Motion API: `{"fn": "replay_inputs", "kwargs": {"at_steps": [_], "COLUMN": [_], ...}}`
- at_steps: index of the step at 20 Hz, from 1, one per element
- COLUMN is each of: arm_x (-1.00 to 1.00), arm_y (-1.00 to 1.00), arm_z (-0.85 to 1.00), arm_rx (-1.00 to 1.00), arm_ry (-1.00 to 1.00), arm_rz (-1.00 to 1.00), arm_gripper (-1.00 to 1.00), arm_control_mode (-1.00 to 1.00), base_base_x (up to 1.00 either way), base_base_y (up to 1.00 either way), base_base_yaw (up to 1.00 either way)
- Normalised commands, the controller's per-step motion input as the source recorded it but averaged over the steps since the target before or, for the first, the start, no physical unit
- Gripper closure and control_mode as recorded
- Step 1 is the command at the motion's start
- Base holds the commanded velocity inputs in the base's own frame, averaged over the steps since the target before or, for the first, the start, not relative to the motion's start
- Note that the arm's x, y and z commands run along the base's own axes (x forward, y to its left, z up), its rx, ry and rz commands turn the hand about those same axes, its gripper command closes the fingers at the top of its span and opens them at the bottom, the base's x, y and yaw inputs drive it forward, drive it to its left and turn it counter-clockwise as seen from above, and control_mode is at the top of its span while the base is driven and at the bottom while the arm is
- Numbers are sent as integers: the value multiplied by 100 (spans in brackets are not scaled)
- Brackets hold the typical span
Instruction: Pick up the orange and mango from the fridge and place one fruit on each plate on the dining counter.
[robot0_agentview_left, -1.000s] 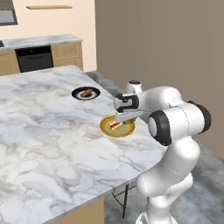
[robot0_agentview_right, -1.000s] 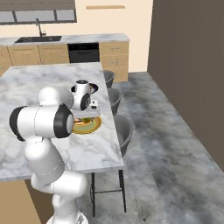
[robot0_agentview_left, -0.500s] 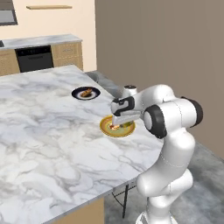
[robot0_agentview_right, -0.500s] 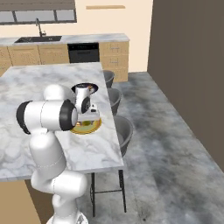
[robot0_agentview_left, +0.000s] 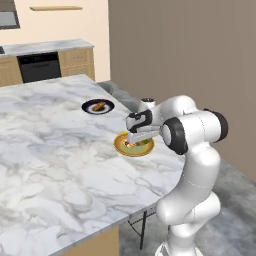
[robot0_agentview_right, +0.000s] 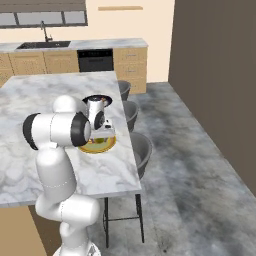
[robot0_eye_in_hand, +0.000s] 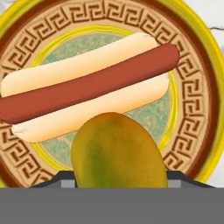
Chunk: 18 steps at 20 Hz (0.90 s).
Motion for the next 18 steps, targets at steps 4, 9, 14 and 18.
{"fn": "replay_inputs", "kwargs": {"at_steps": [4,9,14,18], "arm_x": [-3,-16,-13,-9], "arm_y": [6,2,0,0], "arm_z": [-19,-7,-1,41], "arm_rx": [0,0,0,0], "arm_ry": [0,-1,-4,-13], "arm_rz": [0,0,0,0], "arm_gripper": [-100,-100,-100,-100], "arm_control_mode": [-100,-100,-100,-100], "base_base_x": [0,0,0,0], "base_base_y": [0,0,0,0], "base_base_yaw": [0,0,0,0]}}
